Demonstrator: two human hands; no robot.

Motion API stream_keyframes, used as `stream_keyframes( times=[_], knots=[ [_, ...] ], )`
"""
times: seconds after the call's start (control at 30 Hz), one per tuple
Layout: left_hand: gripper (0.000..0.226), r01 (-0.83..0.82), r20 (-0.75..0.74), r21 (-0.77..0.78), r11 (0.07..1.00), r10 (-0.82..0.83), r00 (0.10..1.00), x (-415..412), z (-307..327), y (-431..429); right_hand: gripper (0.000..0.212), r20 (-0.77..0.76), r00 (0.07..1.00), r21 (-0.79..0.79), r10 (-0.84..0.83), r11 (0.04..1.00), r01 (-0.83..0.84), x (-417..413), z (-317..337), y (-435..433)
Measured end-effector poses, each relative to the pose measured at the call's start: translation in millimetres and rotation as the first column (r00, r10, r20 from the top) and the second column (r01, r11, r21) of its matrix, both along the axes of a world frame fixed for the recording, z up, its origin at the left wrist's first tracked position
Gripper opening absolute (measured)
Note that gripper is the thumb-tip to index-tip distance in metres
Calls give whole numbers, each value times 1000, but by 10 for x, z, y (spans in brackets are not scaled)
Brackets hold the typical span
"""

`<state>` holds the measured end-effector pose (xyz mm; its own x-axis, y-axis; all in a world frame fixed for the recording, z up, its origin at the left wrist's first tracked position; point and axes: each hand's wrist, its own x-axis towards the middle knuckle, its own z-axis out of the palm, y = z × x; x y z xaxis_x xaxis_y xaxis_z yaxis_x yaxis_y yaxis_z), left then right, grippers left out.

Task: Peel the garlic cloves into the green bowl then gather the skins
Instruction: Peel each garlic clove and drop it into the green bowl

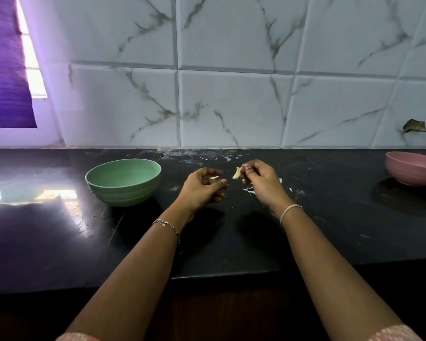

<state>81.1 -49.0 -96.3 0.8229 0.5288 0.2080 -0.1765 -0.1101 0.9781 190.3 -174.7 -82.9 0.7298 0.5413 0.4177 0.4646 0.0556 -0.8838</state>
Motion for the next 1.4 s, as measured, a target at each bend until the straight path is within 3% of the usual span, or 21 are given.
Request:
stream_keyframes(
  times=[0.07, 0.2, 0.43, 0.53, 0.6, 0.7, 0.97, 1.17, 1.27, 1.4],
  knots=[
    [30, 57, 9, 49, 997, -57, 998, -8, -4, -19, 27, 14, 996, -68, 94, 993, -93, -44, -28, 52],
    [14, 38, 23, 142, 989, -42, 999, -10, -35, -5, 27, 48, 986, -142, 159, 978, -151, -60, -69, 102],
    [12, 1, -4, 141, 990, -1, 1000, 23, -25, 6, 17, 299, 954, -240, -5, 967, 81, -20, -107, 74],
    [9, 5, -56, 181, 983, 5, 998, 20, -50, 22, 17, 368, 905, -152, -213, 947, 285, 27, -67, -3],
    [8, 56, -75, 155, 986, -45, 996, 8, -55, 11, 19, 423, 835, -167, -351, 876, 453, 106, -44, -98],
    [7, 108, -45, 50, 993, -106, 993, -18, -37, -16, 20, 544, 757, -318, -361, 747, 585, 198, -65, -206],
    [13, 112, 21, -169, 979, -110, 994, -46, 21, -35, 20, 514, 762, -397, -394, 678, 618, 161, -9, -266],
    [9, 61, 16, -188, 980, -59, 998, -58, 39, -24, 12, 537, 731, -387, -421, 648, 657, 195, -9, -293],
    [4, 44, 16, -229, 972, -42, 999, -56, 42, -17, 20, 504, 745, -388, -438, 656, 648, 201, -7, -299],
    [9, 33, 19, -265, 964, -29, 999, -52, 37, 20, 15, 519, 763, -375, -385, 700, 608, 258, -51, -277]
  ],
)
